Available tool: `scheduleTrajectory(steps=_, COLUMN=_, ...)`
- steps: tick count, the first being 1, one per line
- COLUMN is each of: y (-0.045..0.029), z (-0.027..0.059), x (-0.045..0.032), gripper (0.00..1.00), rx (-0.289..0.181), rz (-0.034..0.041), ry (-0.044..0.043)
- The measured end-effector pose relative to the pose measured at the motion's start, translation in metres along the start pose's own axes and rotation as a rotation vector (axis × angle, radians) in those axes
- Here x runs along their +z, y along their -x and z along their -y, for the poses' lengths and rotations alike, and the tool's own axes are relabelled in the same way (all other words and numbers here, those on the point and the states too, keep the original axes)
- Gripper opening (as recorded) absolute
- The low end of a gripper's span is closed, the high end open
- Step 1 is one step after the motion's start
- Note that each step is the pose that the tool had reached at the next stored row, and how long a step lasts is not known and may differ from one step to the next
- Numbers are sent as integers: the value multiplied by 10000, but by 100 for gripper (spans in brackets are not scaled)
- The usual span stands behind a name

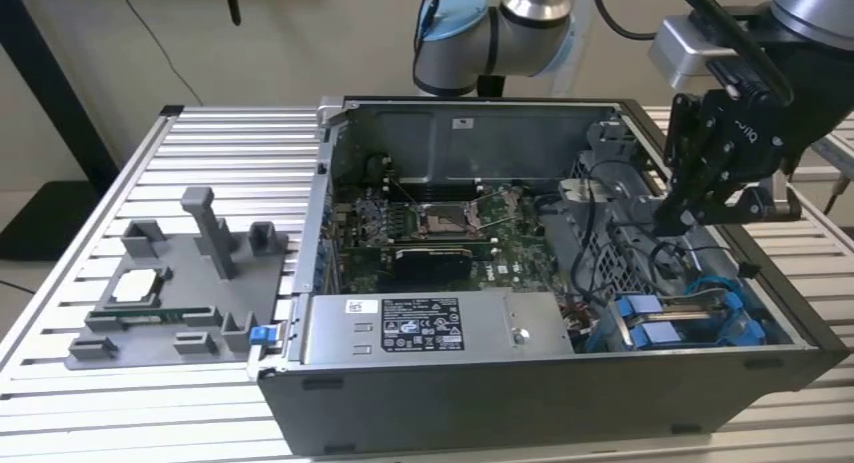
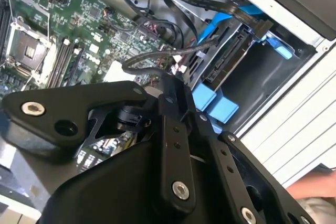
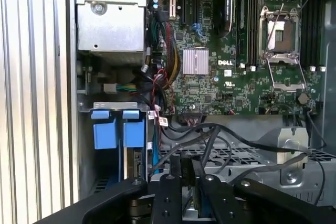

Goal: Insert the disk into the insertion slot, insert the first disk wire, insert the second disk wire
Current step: 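Insert the disk into the insertion slot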

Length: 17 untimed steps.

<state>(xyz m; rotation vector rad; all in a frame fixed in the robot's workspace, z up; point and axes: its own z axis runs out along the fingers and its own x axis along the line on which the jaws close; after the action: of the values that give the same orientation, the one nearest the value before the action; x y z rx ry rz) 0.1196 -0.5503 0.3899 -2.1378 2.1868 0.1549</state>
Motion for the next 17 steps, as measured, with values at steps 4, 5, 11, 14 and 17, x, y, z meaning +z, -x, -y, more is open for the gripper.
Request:
scheduleTrajectory(steps=4, y=-110, z=44, x=16, gripper=0, rx=0, rz=-1, ry=0)
scheduleTrajectory(steps=5, y=-142, z=61, x=18, gripper=0, rx=1, rz=-2, ry=0)
scheduleTrajectory(steps=11, y=-272, z=181, x=44, gripper=0, rx=0, rz=0, ry=0)
scheduleTrajectory(steps=14, y=-280, z=187, x=51, gripper=0, rx=1, rz=6, ry=-1)
scheduleTrajectory(steps=17, y=-280, z=187, x=51, gripper=0, rx=0, rz=8, ry=0)
